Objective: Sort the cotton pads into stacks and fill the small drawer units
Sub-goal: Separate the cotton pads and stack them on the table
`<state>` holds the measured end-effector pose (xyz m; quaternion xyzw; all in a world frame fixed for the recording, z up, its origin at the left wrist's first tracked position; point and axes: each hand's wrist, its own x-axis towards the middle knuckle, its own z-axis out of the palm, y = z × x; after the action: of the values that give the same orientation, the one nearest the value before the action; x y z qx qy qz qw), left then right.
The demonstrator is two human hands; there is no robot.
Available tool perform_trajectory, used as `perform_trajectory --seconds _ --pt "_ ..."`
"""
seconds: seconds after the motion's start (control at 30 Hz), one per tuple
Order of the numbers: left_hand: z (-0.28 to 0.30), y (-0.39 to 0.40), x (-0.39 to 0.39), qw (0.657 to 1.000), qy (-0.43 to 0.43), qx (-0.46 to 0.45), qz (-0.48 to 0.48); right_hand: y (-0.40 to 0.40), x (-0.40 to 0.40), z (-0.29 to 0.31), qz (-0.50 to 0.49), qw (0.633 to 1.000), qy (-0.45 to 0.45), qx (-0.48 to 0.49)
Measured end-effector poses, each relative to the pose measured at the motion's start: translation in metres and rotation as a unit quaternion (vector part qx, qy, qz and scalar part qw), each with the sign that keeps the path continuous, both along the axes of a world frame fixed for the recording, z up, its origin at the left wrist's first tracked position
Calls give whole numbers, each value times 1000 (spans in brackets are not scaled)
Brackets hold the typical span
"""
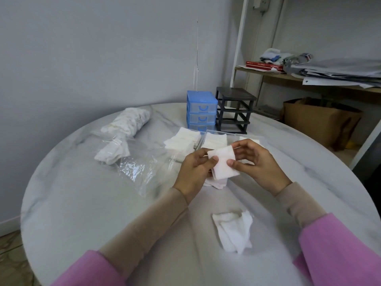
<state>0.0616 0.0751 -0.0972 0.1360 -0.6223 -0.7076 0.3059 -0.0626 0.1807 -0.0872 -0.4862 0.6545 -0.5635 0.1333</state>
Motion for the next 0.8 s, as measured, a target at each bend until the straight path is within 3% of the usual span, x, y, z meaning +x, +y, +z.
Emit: perform_trajectory --seconds 0.17,0.43,0.67,0.8 --pt "-1 -2 1 999 21 -20 23 0 1 1 -8 1000 -3 -1" --pt "8 -9 7 974 61 -162 147 1 2 2 5 1000 12 -4" --pt "11 -13 13 953 72 -203 213 2 11 -7 69 967 179 167" --pt "11 -14 13 950 62 -225 205 0 7 -12 47 953 252 159"
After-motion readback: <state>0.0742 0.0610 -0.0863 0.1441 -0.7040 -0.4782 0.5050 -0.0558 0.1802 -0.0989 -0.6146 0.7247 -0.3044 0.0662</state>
